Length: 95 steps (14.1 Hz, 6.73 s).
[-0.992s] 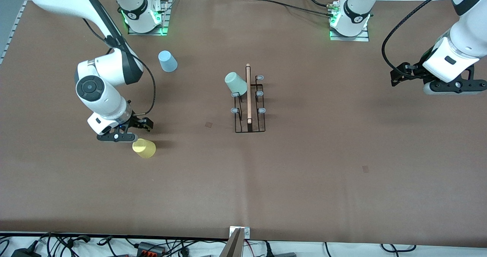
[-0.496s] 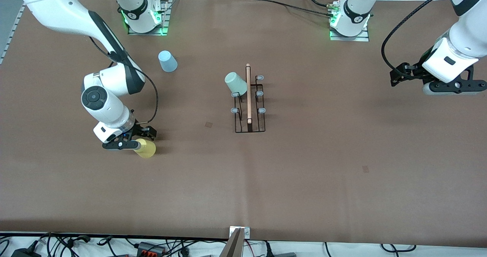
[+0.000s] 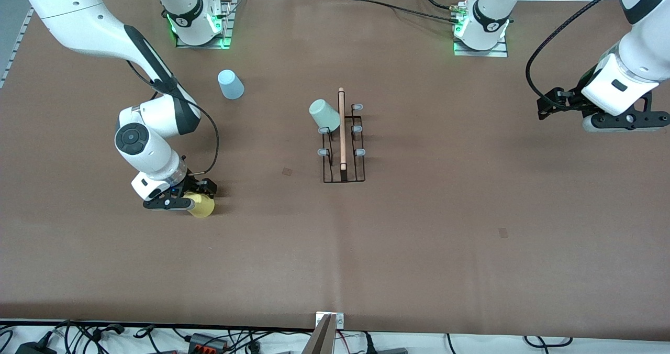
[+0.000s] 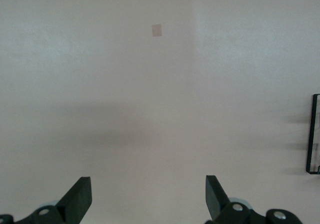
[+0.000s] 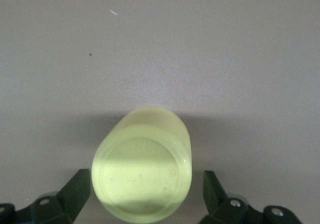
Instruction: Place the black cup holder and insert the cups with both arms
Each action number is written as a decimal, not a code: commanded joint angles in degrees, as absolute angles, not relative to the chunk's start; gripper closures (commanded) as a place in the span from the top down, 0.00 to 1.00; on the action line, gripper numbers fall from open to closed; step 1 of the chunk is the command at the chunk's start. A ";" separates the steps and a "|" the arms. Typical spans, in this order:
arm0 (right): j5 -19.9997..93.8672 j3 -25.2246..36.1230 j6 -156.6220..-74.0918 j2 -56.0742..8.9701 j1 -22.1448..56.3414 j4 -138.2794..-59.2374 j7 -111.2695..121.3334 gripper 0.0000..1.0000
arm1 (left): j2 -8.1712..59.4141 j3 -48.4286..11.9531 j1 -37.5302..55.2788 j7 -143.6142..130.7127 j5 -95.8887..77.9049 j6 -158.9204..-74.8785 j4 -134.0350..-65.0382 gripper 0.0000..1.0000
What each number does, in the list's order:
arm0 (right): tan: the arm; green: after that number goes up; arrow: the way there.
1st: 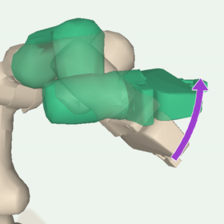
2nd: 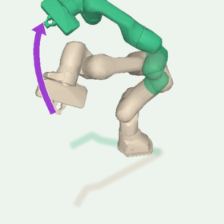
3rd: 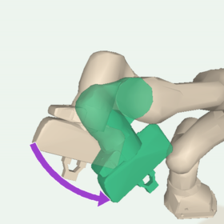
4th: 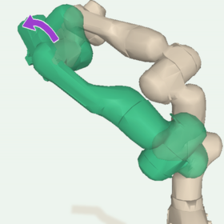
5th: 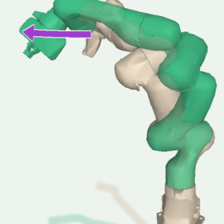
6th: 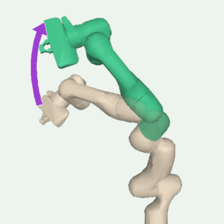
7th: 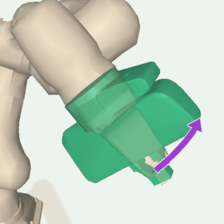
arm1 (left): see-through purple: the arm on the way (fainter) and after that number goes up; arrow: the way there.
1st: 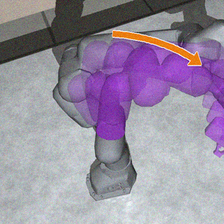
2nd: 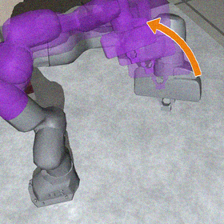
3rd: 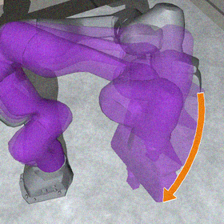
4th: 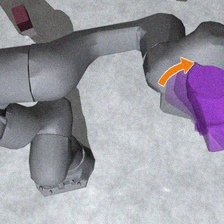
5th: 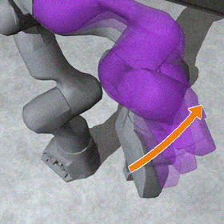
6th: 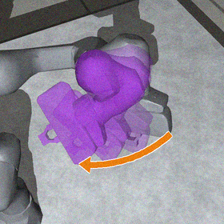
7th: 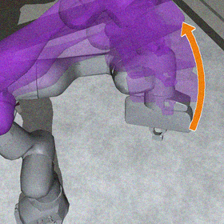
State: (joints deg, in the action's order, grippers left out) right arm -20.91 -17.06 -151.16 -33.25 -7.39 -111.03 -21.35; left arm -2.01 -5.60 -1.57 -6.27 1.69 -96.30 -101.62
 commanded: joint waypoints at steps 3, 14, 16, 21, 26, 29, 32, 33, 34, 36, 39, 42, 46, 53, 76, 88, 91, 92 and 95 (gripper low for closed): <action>-22.68 -16.96 -153.63 -34.63 -7.91 -109.34 -20.39 1.00 | -1.41 -5.71 -1.93 -6.33 0.44 -95.01 -99.93 1.00; -22.94 -16.96 -145.15 -32.19 -6.25 -105.92 -19.86 0.14 | 0.00 -5.71 -1.67 -6.33 0.44 -93.43 -97.91 1.00; -21.81 -17.05 -135.31 -27.62 -2.83 -103.28 -21.79 0.14 | 0.00 -5.71 -1.50 -6.33 0.44 -93.43 -97.82 1.00; -9.25 -21.51 -126.12 -20.92 5.35 -98.71 -41.44 0.14 | -0.09 -5.80 -1.41 -6.33 0.53 -93.43 -97.74 1.00; -10.54 -23.38 -126.65 -23.98 15.10 -94.06 -59.83 0.14 | 0.09 -5.80 -1.23 -6.33 0.53 -93.34 -96.86 1.00; -13.35 -23.29 -126.65 -28.11 18.27 -89.84 -64.68 0.14 | 0.09 -5.80 -1.14 -6.33 0.53 -93.34 -96.86 1.00; -14.41 -23.20 -127.70 -31.28 20.38 -88.24 -65.92 0.14 | 0.09 -5.80 -1.06 -6.33 0.53 -93.34 -96.77 1.00; -15.89 -23.20 -128.84 -32.16 20.83 -88.24 -66.18 0.14 | 0.09 -5.80 -0.79 -6.33 0.53 -93.34 -96.77 1.00; -16.52 -23.12 -129.89 -32.95 21.70 -88.07 -67.57 0.14 | 0.09 -5.80 -0.79 -6.33 0.53 -93.34 -96.77 1.00; -16.61 -23.12 -130.60 -34.19 22.32 -87.45 -68.20 0.14 | 0.09 -5.80 -0.79 -6.33 0.53 -93.34 -96.77 1.00; -16.61 -23.03 -130.61 -35.33 23.20 -87.45 -68.29 0.21 | 0.09 -5.80 -0.79 -6.42 0.44 -93.34 -96.77 1.00; -16.70 -23.03 -130.61 -35.86 24.08 -87.54 -68.38 0.26 | 0.09 -5.80 -0.79 -6.33 0.44 -93.34 -96.77 1.00; -17.40 -22.94 -130.61 -36.56 24.26 -87.89 -68.29 0.79 | 0.09 -5.80 -0.79 -6.42 0.44 -93.34 -96.77 1.00; -16.61 -21.36 -123.25 -31.04 17.69 -87.98 -61.64 1.00 | 0.09 -5.80 -0.79 -6.33 0.44 -93.34 -96.77 1.00; -1.14 -1.05 -88.77 -3.61 -6.77 -89.03 -0.97 1.00 | 0.09 -5.80 -0.70 -6.15 0.79 -93.34 -96.77 1.00; -0.61 -1.93 -91.23 -3.16 -5.98 -90.18 -1.06 1.00 | 0.18 -5.89 -0.70 -6.24 0.79 -93.34 -96.77 1.00; -0.62 -1.93 -90.71 -5.61 -5.80 -86.07 -0.53 1.00 | 0.09 -5.98 -0.35 -6.33 0.79 -93.34 -96.68 1.00; -0.79 -1.85 -90.44 -6.15 -5.28 -85.52 -0.61 1.00 | 0.09 -5.98 -0.35 -6.33 0.79 -93.34 -96.68 1.00; -0.70 -1.67 -91.05 -6.59 -4.48 -85.43 -1.05 1.00 | 0.09 -5.98 -0.61 -6.33 0.70 -93.34 -96.68 1.00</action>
